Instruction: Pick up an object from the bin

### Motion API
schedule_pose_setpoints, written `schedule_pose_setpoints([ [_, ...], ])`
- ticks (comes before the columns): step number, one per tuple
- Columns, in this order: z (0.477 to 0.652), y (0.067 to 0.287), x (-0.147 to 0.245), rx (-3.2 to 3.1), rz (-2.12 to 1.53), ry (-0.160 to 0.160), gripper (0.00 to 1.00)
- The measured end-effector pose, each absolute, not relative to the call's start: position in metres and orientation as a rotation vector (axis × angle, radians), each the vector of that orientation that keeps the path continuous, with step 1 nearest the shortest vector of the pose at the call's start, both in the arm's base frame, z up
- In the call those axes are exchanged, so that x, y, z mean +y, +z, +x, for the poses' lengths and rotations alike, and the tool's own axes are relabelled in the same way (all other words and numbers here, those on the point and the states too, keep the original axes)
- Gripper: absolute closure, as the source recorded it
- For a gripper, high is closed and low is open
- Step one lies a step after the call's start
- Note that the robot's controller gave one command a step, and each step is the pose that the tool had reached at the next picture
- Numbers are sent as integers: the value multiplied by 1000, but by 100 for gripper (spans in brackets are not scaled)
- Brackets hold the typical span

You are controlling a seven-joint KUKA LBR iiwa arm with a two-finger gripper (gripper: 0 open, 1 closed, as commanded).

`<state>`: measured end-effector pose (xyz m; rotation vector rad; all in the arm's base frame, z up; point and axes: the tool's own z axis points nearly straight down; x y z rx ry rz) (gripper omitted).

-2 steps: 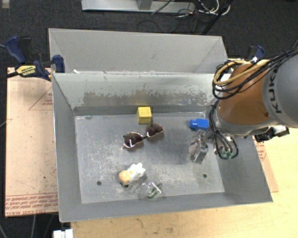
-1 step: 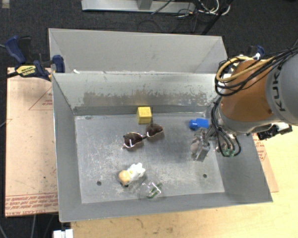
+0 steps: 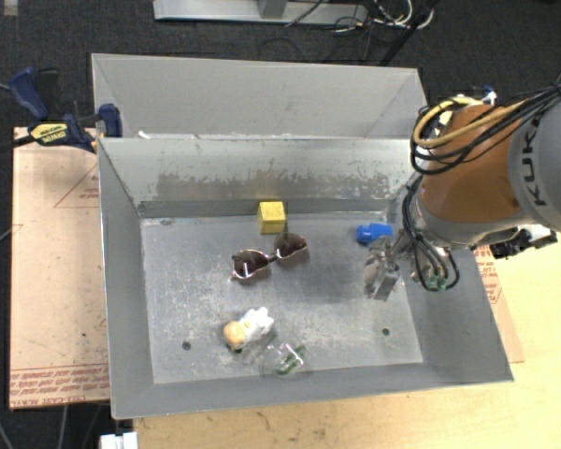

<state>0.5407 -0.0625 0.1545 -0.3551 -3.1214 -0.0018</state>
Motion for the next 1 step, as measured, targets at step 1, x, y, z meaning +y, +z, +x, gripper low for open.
schedule_pose_setpoints([
  [1, 541, 170, -63, -3123, -355, -2, 100],
])
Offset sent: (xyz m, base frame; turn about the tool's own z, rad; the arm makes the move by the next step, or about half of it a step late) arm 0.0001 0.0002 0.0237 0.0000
